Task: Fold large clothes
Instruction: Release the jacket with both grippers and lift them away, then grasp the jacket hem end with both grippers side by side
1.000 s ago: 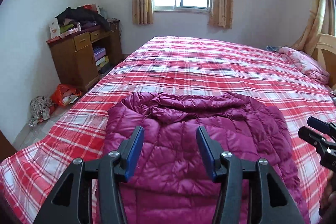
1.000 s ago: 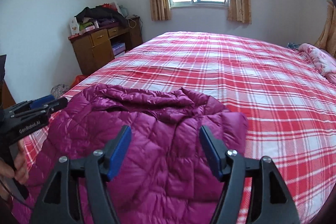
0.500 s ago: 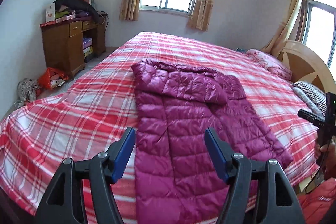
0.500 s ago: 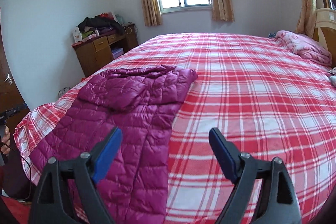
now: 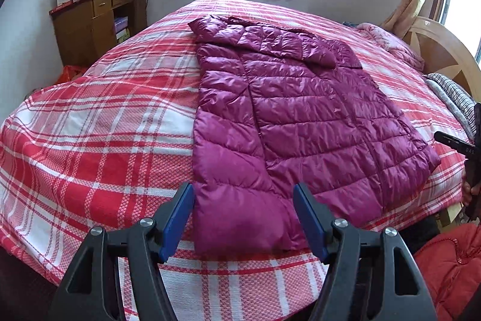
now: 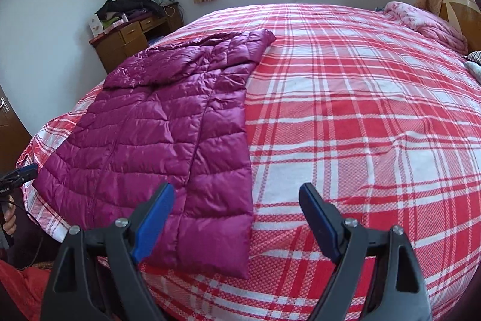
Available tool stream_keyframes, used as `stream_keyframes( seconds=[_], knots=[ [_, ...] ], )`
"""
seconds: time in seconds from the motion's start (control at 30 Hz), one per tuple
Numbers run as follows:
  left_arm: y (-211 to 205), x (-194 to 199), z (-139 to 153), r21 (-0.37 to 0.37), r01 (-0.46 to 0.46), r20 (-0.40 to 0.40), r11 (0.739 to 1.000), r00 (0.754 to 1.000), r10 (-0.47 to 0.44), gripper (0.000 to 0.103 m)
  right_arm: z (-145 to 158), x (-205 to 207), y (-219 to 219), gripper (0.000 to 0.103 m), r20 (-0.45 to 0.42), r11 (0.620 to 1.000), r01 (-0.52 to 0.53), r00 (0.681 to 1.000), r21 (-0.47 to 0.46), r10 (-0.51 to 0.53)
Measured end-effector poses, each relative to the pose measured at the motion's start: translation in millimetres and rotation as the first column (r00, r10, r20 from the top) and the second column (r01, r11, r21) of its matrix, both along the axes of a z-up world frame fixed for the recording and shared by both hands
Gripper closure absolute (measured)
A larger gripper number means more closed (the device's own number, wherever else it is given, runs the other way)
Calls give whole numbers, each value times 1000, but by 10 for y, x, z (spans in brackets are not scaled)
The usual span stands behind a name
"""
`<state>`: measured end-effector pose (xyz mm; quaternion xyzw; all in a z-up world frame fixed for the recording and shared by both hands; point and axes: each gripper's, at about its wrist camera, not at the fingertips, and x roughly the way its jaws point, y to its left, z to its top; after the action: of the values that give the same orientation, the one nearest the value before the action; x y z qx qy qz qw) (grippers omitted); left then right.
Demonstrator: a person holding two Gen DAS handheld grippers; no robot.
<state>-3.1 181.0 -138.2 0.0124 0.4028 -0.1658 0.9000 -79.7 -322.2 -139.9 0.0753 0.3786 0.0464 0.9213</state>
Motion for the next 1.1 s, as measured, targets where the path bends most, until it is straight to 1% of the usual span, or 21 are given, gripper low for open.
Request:
stream_keyframes(
  seconds=[0.1, 0.17, 0.27, 0.4, 0.43, 0.5, 0.53, 0.57, 0.63, 0.77, 0.83, 0.87, 0.9, 0.93, 0.97, 1.0, 1.03, 1.07, 1.1],
  knots=[
    [64, 32, -102, -32, -20, -34, 999, 999, 19, 35, -43, 3, 28, 16, -12, 1000, 0, 1000, -22, -1],
    [72, 15, -105, -39, -25, -17, 999, 1000, 24, 35, -98, 12, 37, 16, -26, 1000, 3, 1000, -21, -3],
    [57, 3, -103, -30, -22, -15, 999, 1000, 22, 35, -218, 23, 34, 16, -61, 1000, 17, 998, -25, -18],
    [92, 8, -100, -69, -35, -20, 997, 999, 34, 35, -309, 13, 60, 16, -77, 1000, 3, 997, -28, -5],
    [92, 6, -101, -78, -34, -20, 996, 999, 32, 35, -313, 13, 78, 18, -76, 999, 1, 997, -41, -4],
    [102, -2, -102, -101, -22, -29, 995, 999, 20, 35, -310, 7, 105, 25, -75, 998, -14, 997, -56, 9],
    [107, -8, -103, -112, -17, -35, 994, 999, 13, 36, -311, 5, 117, 30, -79, 998, -25, 997, -53, 21],
    [101, -17, -101, -113, -12, -36, 993, 999, 8, 38, -312, 1, 129, 34, -84, 998, -32, 996, -54, 27],
    [89, -30, -97, -99, -8, -35, 995, 999, 5, 41, -313, 3, 169, 37, -91, 997, -51, 995, -55, 46],
    [114, -30, -99, -111, -9, -42, 994, 999, 4, 42, -337, -15, 249, 38, -103, 994, -89, 991, -58, 83],
    [121, -25, -98, -120, -13, -45, 993, 999, 7, 42, -358, -22, 268, 38, -102, 993, -94, 991, -66, 87],
    [119, -30, -97, -120, -14, -43, 993, 999, 9, 43, -367, -25, 276, 38, -100, 993, -94, 991, -71, 87],
    [112, -35, -95, -115, -17, -37, 993, 999, 12, 47, -369, -32, 288, 38, -97, 992, -96, 991, -78, 88],
    [116, -40, -95, -109, -17, -34, 994, 999, 13, 58, -369, -36, 308, 48, -96, 991, -101, 991, -88, 92],
    [105, -37, -100, -103, -16, -33, 995, 999, 13, 68, -368, -37, 330, 66, -99, 989, -110, 990, -97, 100],
    [104, -34, -102, -98, -22, -31, 995, 999, 19, 72, -372, -33, 347, 72, -106, 988, -117, 989, -102, 106],
    [114, -25, -104, -104, -26, -34, 994, 999, 23, 79, -374, -29, 350, 76, -112, 988, -124, 987, -91, 114],
    [136, -16, -106, -120, -30, -40, 992, 999, 26, 88, -374, -20, 338, 81, -115, 989, -125, 987, -74, 116],
    [171, 4, -126, -164, -27, -68, 986, 998, 16, 94, -376, -11, 322, 83, -119, 991, -125, 986, -51, 118]
  ],
)
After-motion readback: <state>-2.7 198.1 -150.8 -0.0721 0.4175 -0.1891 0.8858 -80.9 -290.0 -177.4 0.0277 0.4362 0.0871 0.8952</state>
